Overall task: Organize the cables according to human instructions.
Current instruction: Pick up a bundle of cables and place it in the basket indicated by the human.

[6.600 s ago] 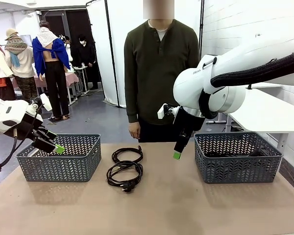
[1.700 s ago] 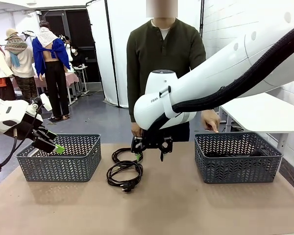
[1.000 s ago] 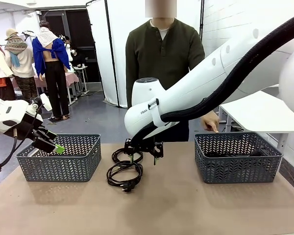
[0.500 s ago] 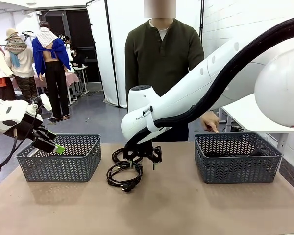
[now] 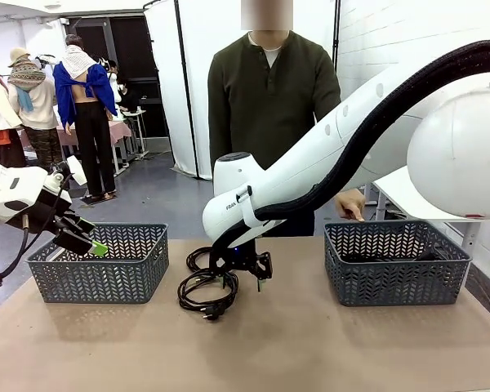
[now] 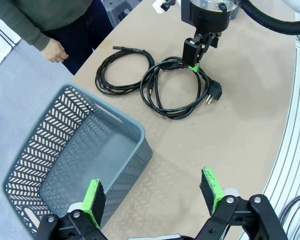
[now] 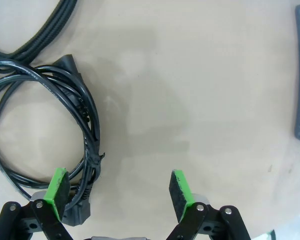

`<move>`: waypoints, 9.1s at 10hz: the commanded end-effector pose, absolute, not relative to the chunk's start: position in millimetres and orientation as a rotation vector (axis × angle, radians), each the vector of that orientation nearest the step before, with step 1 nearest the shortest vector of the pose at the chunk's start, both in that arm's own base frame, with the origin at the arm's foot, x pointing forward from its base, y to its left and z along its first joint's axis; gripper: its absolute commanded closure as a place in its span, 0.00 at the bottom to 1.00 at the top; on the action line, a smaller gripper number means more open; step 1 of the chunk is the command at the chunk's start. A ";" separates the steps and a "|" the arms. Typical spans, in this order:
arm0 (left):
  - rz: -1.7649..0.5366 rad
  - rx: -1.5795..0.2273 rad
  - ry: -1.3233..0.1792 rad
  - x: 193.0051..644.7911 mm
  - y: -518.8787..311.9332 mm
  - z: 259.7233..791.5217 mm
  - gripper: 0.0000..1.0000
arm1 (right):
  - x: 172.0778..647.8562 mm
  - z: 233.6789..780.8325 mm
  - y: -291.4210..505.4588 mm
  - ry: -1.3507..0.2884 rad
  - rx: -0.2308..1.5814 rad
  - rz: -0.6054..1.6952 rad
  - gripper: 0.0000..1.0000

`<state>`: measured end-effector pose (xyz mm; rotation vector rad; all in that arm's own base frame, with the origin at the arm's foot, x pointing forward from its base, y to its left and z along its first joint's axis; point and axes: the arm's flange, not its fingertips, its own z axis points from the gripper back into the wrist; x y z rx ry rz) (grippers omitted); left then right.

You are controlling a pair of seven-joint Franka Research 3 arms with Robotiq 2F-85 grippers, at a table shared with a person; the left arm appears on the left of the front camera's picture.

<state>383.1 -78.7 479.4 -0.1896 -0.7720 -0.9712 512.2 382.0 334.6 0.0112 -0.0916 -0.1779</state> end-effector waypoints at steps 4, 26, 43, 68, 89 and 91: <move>-0.977 -0.198 -0.775 385.5 -76.2 477.2 0.00 | 519.5 323.5 389.5 -0.095 -0.025 -0.207 0.00; -0.977 -0.198 -0.775 385.5 -76.2 477.2 0.00 | 541.9 322.3 391.5 -0.068 -0.034 -0.193 1.00; -0.977 -0.198 -0.775 385.5 -76.2 477.2 0.00 | 537.1 508.9 286.1 0.035 -0.128 0.787 1.00; -0.977 -0.198 -0.775 385.5 -76.2 477.2 0.00 | 619.2 535.7 69.7 0.064 -0.197 1.250 1.00; -0.977 -0.198 -0.775 385.5 -76.2 477.2 0.00 | 673.0 474.5 41.1 0.039 -0.152 1.434 1.00; -0.977 -0.198 -0.775 385.5 -76.2 477.2 0.00 | 671.2 468.7 42.1 0.039 -0.136 1.438 1.00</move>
